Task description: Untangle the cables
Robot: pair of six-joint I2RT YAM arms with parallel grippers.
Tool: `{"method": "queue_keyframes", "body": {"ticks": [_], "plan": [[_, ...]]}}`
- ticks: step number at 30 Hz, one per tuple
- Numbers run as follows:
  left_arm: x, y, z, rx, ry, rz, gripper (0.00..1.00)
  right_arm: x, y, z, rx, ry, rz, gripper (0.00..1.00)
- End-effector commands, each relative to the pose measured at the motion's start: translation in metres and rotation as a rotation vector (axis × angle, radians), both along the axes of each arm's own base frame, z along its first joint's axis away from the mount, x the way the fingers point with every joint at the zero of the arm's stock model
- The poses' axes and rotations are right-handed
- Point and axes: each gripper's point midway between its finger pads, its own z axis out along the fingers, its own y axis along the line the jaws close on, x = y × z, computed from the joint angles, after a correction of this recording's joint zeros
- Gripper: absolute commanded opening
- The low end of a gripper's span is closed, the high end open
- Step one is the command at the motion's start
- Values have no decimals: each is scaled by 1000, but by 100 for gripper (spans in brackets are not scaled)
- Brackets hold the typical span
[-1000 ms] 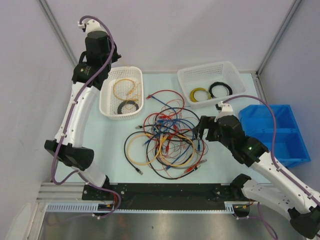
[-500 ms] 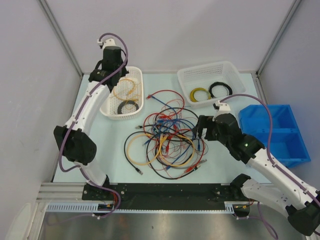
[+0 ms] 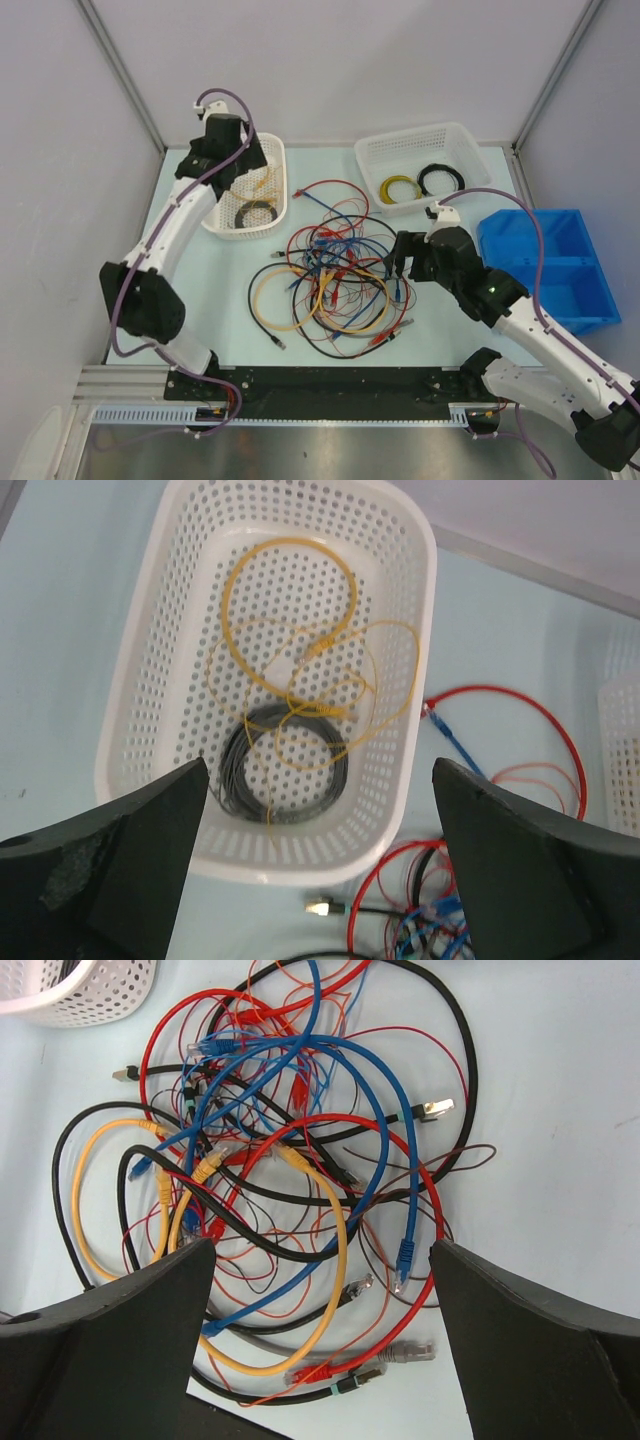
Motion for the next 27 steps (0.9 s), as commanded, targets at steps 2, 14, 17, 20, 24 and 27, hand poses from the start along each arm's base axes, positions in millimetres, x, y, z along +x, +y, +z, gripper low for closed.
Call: {"method": "queue_keyframes", "body": {"ticks": [2,14,17,20,24,27], "plan": [[-62,-41,16,-68,-76,-160,100,2,3,26,57,-54,-2,95],[-262,-180,-81,-339,43,-734,58,-2,0,27,73,-50,-27,95],[-282,-180,-105,-342,122,-774,49,-5,3,26,87,-43,-29,94],[-296,-180,-128,-317,186,-803,47,-9,8,24,94,-38,-26,94],[-300,-179,-152,-298,230,-813,47,-11,13,19,92,-28,-29,94],[-303,-183,-176,-280,272,-829,53,-14,17,17,88,-25,-22,94]]}}
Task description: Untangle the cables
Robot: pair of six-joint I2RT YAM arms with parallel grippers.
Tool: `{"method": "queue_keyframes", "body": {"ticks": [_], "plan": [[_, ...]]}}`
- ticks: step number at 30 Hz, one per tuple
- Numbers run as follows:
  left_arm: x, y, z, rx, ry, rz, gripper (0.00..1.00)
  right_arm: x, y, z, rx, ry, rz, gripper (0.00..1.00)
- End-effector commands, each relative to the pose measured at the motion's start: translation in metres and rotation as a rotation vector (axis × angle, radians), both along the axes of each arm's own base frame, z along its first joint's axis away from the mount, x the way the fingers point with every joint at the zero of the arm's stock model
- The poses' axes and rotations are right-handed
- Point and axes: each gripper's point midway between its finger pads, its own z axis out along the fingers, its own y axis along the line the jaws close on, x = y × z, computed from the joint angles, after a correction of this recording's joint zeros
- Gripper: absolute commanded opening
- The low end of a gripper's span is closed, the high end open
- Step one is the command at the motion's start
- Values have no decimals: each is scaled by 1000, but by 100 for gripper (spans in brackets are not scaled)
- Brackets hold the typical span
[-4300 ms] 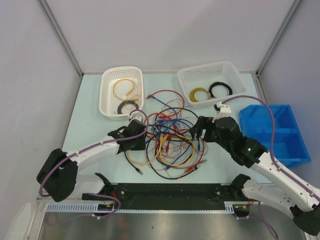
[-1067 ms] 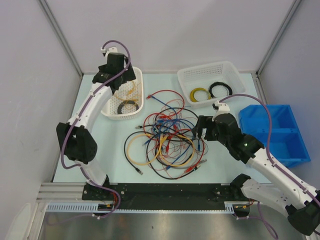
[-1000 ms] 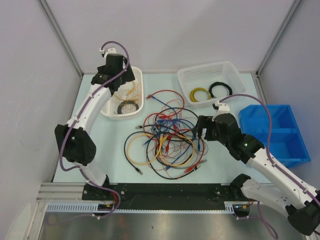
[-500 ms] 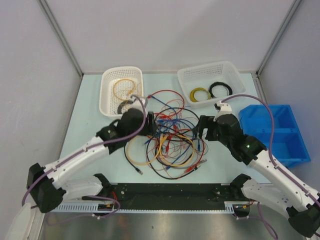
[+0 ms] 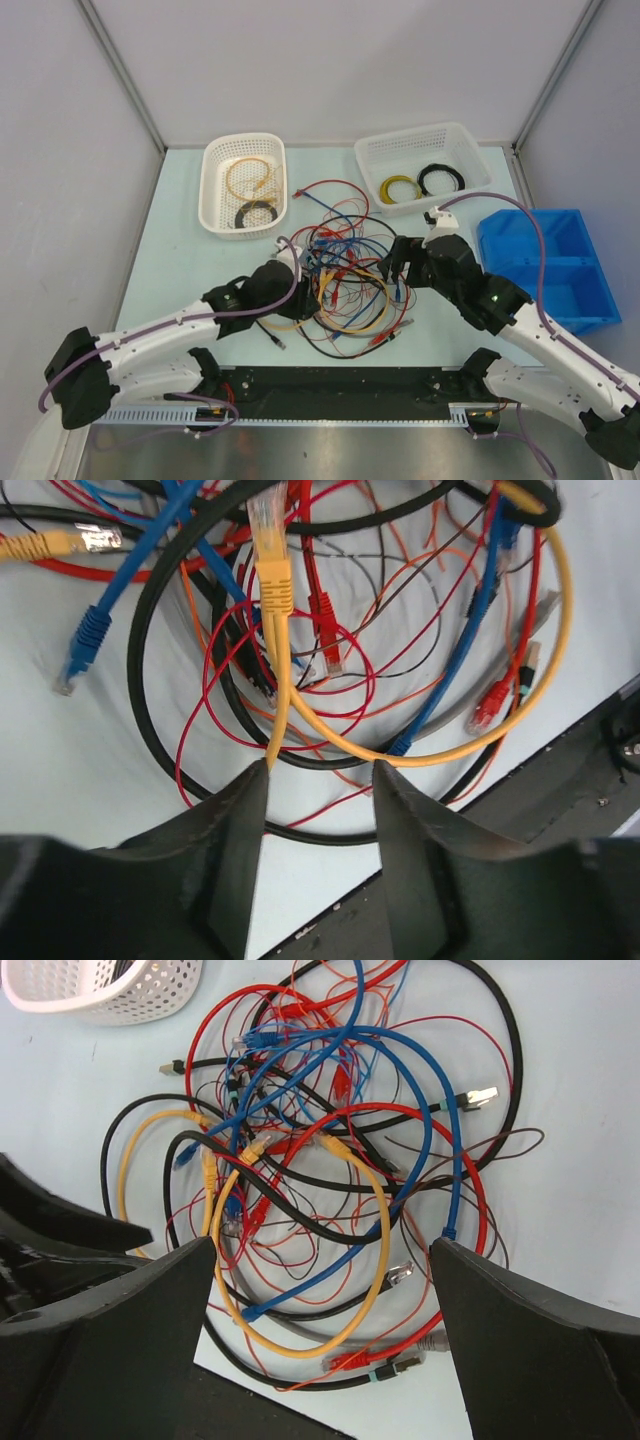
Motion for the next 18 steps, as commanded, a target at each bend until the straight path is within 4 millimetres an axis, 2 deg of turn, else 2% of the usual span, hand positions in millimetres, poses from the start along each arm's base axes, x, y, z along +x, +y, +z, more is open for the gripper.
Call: {"method": "queue_keyframes", "body": {"ticks": [1,4,8,9,12,13,15,16,17,18], "plan": [[-2,-14,-23,-19,32,-36,58,2,4,5,18,-15,-26,94],[-1,-17,-37,-3,52,-36,62,2,5,7,21,-22,-24,94],[7,-12,-51,41,40,8,59,2,3,6,12,-20,-29,94],[11,-7,-54,66,30,35,57,2,3,5,9,-20,-28,94],[14,-4,-53,87,21,41,38,1,3,7,13,-23,-27,94],[14,-6,-42,62,0,34,31,1,2,7,13,-23,-26,94],[14,-5,-26,36,-24,31,27,1,1,6,4,-24,-32,94],[17,-8,-12,15,-52,25,25,1,0,5,-1,-20,-33,94],[18,-8,12,-36,-97,23,24,1,1,5,0,-21,-33,94],[16,-5,21,-39,-109,19,21,2,0,3,-4,-16,-36,94]]}}
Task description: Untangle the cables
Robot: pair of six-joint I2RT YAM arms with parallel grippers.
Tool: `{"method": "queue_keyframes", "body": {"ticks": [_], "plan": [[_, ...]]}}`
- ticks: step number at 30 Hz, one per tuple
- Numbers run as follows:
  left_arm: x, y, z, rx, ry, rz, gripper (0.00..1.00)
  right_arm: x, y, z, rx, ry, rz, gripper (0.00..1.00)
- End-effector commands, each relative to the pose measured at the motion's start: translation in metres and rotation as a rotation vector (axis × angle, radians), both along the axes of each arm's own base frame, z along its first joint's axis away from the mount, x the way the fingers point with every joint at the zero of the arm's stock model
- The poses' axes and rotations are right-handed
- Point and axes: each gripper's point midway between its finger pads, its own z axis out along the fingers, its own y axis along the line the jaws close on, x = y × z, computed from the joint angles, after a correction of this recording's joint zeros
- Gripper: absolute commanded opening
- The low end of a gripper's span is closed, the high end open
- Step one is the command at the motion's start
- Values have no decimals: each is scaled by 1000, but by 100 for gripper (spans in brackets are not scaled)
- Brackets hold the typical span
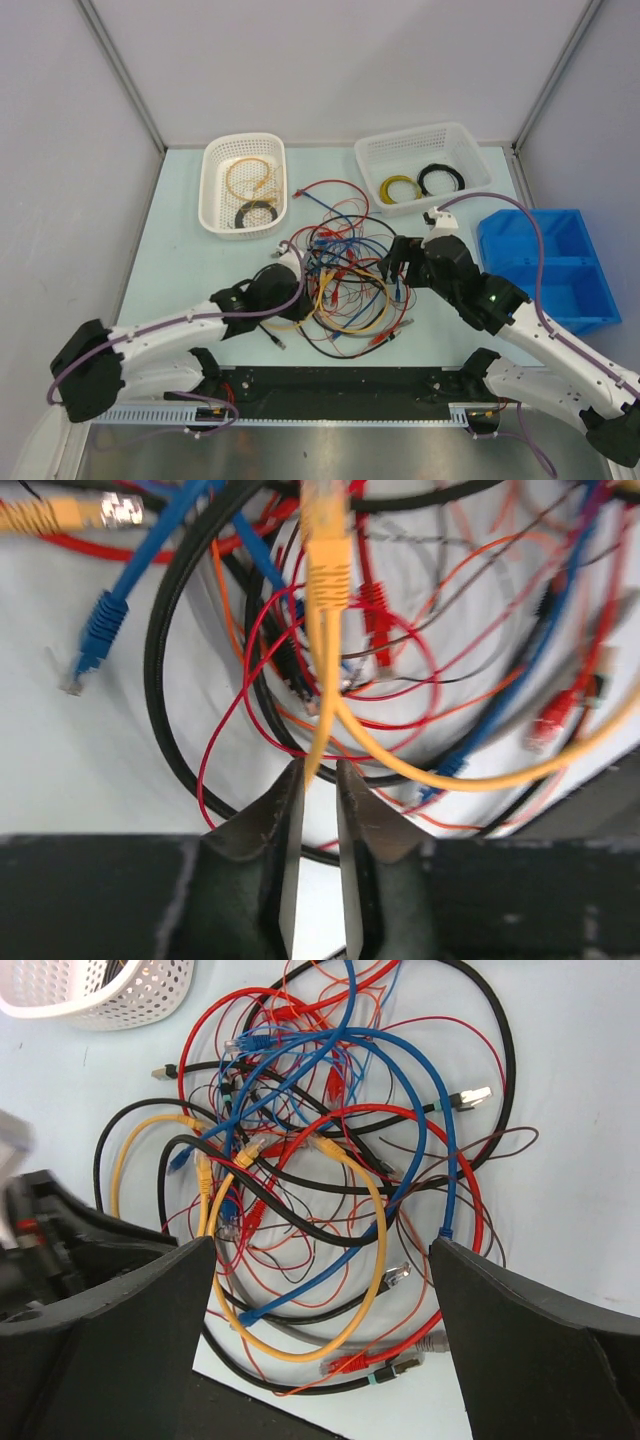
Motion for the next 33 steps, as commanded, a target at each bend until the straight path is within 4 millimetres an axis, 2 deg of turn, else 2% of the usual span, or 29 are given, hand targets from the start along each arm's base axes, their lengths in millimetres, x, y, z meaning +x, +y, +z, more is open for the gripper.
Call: {"method": "queue_keyframes", "body": {"ticks": [1,4,6,7,8,9,10,11,13,15,16,18,22,33], "plan": [[13,-10,91,-154,-185,-18,17,3,-1,5,5,-16,-21,94],[13,-6,146,-226,-286,-36,7,4,3,4,10,-16,-16,94],[12,-2,164,-237,-316,-41,7,4,5,5,15,-19,-10,94],[13,-4,175,-240,-337,-57,14,4,6,5,17,-19,-6,94],[11,-7,175,-232,-328,-86,21,5,7,6,19,-22,-5,94],[10,-10,163,-186,-303,-116,32,5,8,6,22,-24,-7,94],[10,-12,153,-161,-278,-129,50,4,9,6,23,-22,-1,94],[8,-14,143,-139,-251,-141,55,4,10,7,24,-24,1,94],[3,-19,107,-97,-161,-160,58,3,10,9,28,-29,1,94],[4,-25,94,-122,-135,-137,53,2,8,9,27,-29,-3,94],[2,-21,75,-100,-108,-123,46,2,7,10,28,-32,-7,94],[5,-21,66,-100,-98,-93,41,1,5,10,25,-33,-9,94],[8,-16,38,-40,-66,-60,39,1,4,9,19,-32,-11,94],[19,-28,-5,27,-16,-46,36,1,4,4,3,-17,-9,94]]}}
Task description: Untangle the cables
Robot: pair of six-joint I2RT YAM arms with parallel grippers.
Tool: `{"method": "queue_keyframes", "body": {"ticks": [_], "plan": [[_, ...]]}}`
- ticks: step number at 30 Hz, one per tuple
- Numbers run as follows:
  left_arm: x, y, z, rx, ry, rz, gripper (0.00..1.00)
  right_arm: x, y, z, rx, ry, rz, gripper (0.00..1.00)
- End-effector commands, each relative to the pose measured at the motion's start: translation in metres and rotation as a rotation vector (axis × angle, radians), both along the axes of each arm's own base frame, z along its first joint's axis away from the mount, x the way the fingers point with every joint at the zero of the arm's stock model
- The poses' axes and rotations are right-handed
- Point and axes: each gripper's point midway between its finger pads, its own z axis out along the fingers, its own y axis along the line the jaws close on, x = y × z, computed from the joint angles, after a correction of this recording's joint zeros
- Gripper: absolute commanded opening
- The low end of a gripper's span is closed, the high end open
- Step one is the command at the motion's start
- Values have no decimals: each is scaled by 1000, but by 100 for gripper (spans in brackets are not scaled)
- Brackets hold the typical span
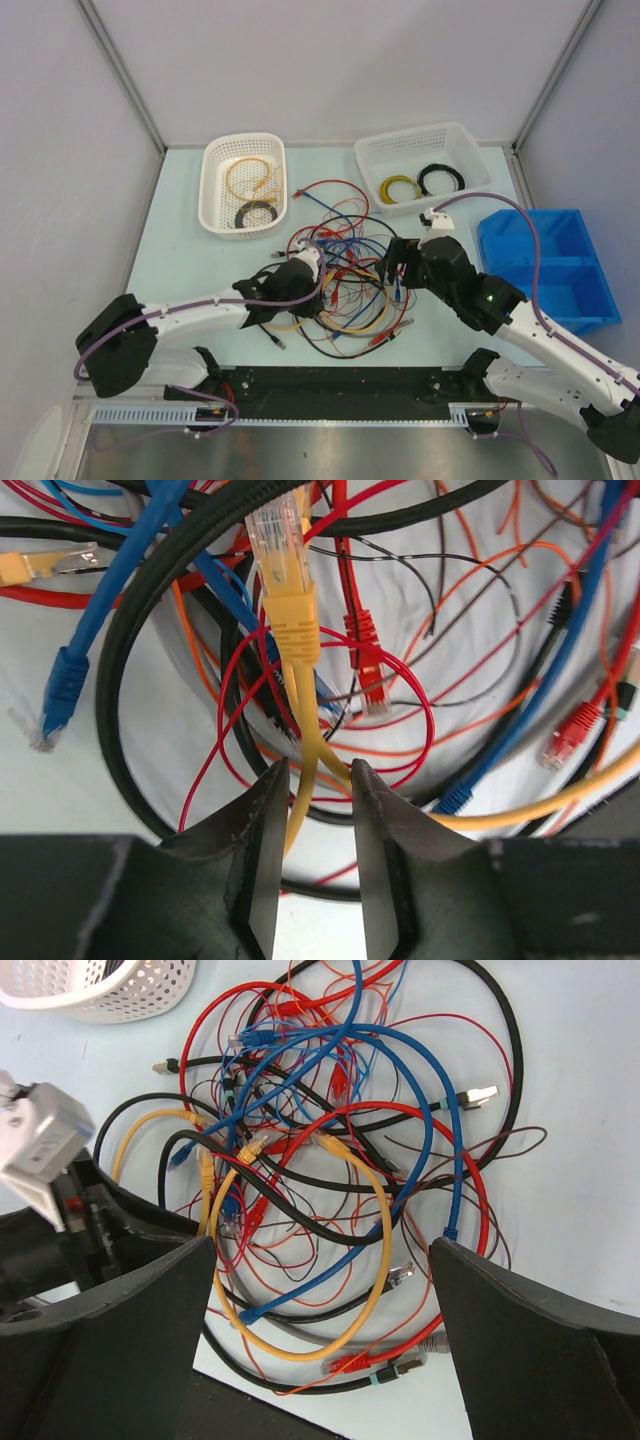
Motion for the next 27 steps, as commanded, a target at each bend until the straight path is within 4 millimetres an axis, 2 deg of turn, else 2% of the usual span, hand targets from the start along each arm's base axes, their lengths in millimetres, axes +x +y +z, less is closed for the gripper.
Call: {"method": "queue_keyframes", "body": {"ticks": [1,2,4,5,6,8,9,11,12,14,15,17,18,20,21,23,25,27], "plan": [[9,-12,-9,-10,-4,16,35,3,-1,5,8,-15,-22,94],[10,-11,-13,5,1,20,32,3,-2,6,9,-19,-23,94],[11,-7,-16,29,5,36,17,2,-3,5,3,-18,-24,94],[10,-5,-15,33,5,38,4,2,-4,6,2,-19,-26,94],[11,-6,-1,-1,-21,41,0,2,-5,5,-3,-18,-29,94],[11,-4,20,-33,-54,36,0,1,-6,3,-12,-15,-29,94],[13,-6,51,-101,-109,34,0,2,-6,2,-16,-14,-31,94],[9,-3,80,-135,-148,16,0,3,-6,1,-19,-14,-29,94],[9,-6,118,-214,-202,-3,0,3,-4,3,-11,-20,-27,94],[2,-7,152,-266,-247,-59,0,4,-2,2,-6,-23,-20,95],[-1,-10,189,-330,-296,-85,0,5,0,5,6,-29,-15,95],[-14,-15,214,-369,-302,-176,0,5,3,6,12,-32,-10,95],[-18,-18,243,-416,-330,-203,0,5,4,6,17,-31,-7,95],[-32,-26,265,-473,-327,-285,3,5,6,11,36,-42,1,94],[-36,-28,286,-514,-347,-313,3,5,8,15,53,-50,5,94],[-51,-36,310,-585,-341,-397,4,3,7,23,84,-67,9,94],[-65,-42,326,-649,-329,-476,4,0,9,34,126,-89,14,95],[-70,-47,336,-686,-333,-512,4,-4,9,56,194,-135,29,95]]}}
